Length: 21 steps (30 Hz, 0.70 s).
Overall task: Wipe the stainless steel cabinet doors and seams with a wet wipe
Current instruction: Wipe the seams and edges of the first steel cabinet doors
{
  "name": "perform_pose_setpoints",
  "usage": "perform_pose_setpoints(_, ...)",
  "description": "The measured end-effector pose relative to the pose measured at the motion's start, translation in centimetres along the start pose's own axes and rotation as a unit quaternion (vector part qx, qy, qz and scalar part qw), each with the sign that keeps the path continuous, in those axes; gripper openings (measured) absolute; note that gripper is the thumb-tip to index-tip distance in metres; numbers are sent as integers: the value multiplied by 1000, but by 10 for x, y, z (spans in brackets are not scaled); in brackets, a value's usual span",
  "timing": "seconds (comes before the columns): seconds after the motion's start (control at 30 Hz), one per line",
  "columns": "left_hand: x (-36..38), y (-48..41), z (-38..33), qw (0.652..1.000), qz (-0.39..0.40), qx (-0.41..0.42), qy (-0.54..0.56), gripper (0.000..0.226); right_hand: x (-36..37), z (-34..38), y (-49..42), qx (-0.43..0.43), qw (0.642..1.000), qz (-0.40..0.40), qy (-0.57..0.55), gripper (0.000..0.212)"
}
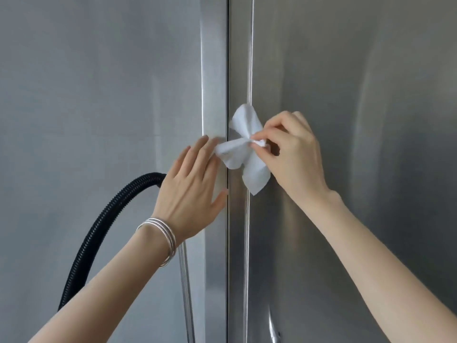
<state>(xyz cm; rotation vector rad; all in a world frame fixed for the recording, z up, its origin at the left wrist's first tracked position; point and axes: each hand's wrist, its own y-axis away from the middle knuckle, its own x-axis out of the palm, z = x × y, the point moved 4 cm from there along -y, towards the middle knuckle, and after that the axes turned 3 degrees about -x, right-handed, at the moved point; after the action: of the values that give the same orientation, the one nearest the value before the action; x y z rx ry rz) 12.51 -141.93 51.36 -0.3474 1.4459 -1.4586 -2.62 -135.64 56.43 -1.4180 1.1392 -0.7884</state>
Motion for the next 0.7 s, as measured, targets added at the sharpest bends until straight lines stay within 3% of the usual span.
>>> perform_pose_setpoints(0.2,-3,-41,15,998,-42,12,46,59,22,-2,-48,-123,983,-30,131,12)
perform_pose_setpoints(0.3,-3,-53,22,996,-63,17,68,57,34,-3,-39,-171,972,7,162,13)
perform_pose_setpoints(0.43,0,-59,26,994,-81,27,68,70,40,-10,-16,-180,952,120,216,31)
perform_pose_setpoints(0.57,5,-78,32,995,-84,26,38,94,36,-15,-57,-201,936,122,262,29)
perform_pose_setpoints(0.7,0,-106,40,995,-96,29,19,98,30,-25,-138,-162,930,124,305,30)
